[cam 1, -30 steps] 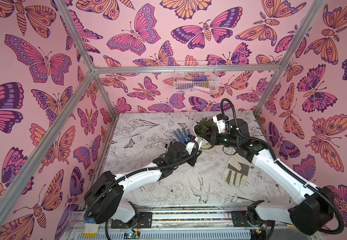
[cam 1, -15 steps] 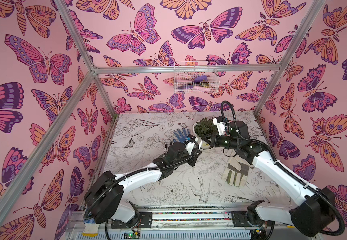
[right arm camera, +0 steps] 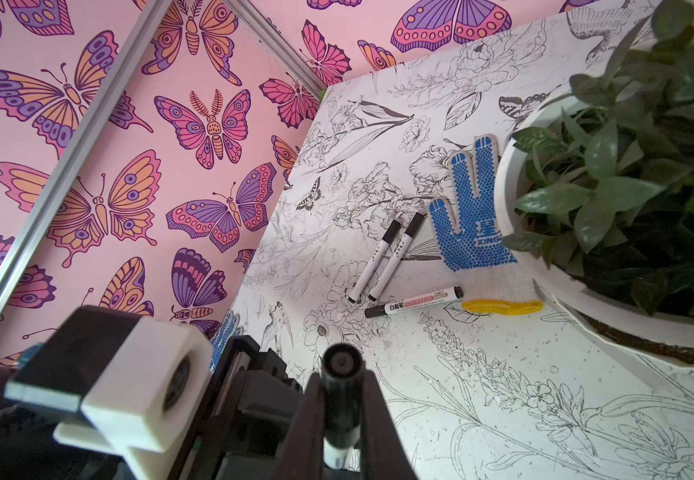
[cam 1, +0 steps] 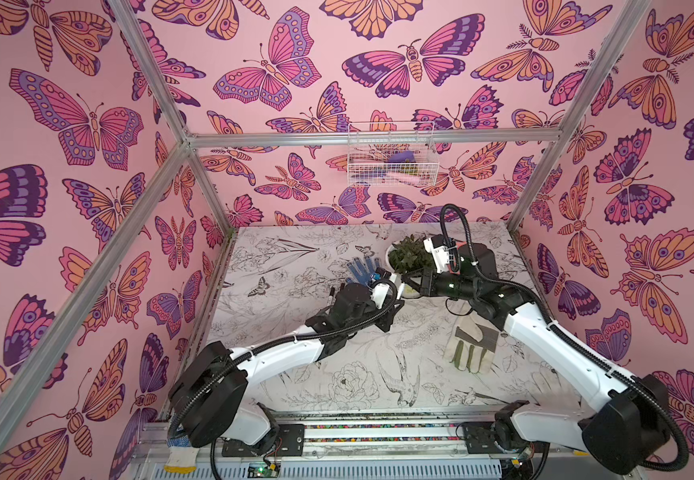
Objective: Insert the pens into the pen caps
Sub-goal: 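Lift the black cap with the right gripper toward the upright marker, then lower the black cap onto the marker tip while the left gripper holds it upright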
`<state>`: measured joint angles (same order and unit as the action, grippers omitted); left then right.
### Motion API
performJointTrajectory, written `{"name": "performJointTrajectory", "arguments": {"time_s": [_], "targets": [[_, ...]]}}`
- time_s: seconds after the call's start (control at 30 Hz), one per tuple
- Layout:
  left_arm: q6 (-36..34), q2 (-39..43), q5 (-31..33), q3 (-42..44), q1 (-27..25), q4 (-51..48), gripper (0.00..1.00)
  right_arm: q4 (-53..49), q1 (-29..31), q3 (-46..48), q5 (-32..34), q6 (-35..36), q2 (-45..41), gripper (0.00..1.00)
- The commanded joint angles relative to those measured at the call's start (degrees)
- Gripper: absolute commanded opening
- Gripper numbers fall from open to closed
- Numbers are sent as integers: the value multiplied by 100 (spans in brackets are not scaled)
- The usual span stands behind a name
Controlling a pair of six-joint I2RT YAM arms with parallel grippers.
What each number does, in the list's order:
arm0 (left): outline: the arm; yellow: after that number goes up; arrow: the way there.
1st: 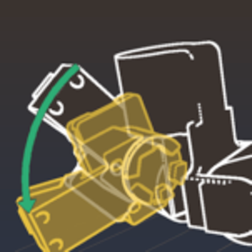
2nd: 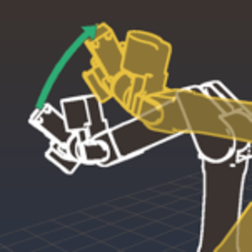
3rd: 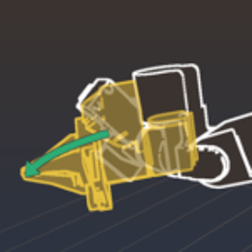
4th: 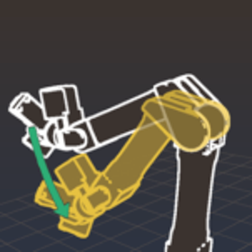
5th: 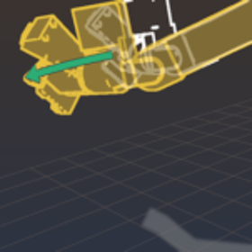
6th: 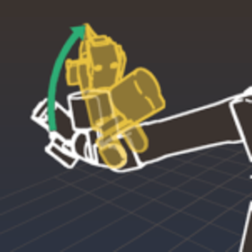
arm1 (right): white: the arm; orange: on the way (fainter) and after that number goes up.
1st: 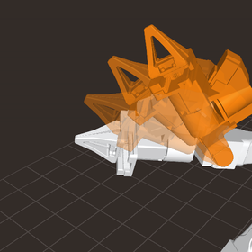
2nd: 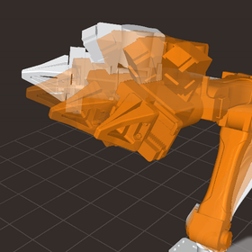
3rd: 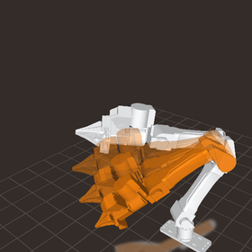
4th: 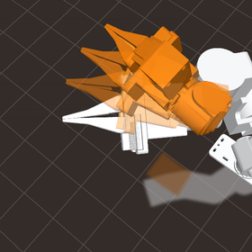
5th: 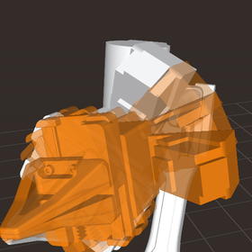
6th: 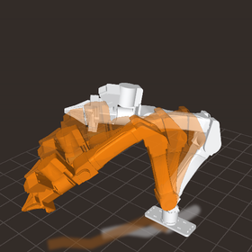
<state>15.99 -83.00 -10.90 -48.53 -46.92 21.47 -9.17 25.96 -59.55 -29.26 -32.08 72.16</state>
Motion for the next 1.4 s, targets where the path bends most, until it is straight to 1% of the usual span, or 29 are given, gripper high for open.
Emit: {"name": "performJointTrajectory", "arguments": {"time_s": [0.0,0.13,0.27,0.3,0.37,0.5,0.57,0.63,0.7,0.73,0.87,0.93,1.07,1.23,1.37], "targets": [[123,-47,92,-147,222,485,0,-156,31,101,-267,-46,-175,4],[-20,-89,77,-214,235,573,0,-40,33,116,-560,-36,-174,6],[-55,-166,181,-220,236,815,0,-80,50,46,-723,156,-207,9],[-73,-185,219,-179,236,1000,0,-151,66,-5,-903,249,-203,9],[-153,-209,300,-9,212,1545,0,-298,117,-92,-957,440,-229,11],[-202,-251,821,314,183,2553,0,-682,264,-286,-943,918,-263,14],[-330,-289,887,458,175,3060,0,-814,321,-358,-891,1070,-275,17],[-501,-317,921,536,150,3348,0,-815,323,-398,-829,1072,-307,21],[-672,-321,931,556,113,3439,0,-797,323,-445,-792,1072,-345,25],[-733,-322,935,557,98,3464,0,-779,322,-466,-588,1067,-364,26],[-964,-332,896,621,9,3629,0,-694,318,-564,-368,1030,-454,37],[-1108,-334,935,680,-57,3728,0,-722,314,-600,-312,1062,-504,39],[-1466,-296,997,787,-201,3817,0,-768,287,-764,-122,1188,-606,41],[-1524,-245,1010,962,-291,3776,0,-915,279,-1248,148,1391,-582,42],[-1573,-155,1063,1080,-362,3785,0,-884,279,-1468,279,1330,-453,41]]}}
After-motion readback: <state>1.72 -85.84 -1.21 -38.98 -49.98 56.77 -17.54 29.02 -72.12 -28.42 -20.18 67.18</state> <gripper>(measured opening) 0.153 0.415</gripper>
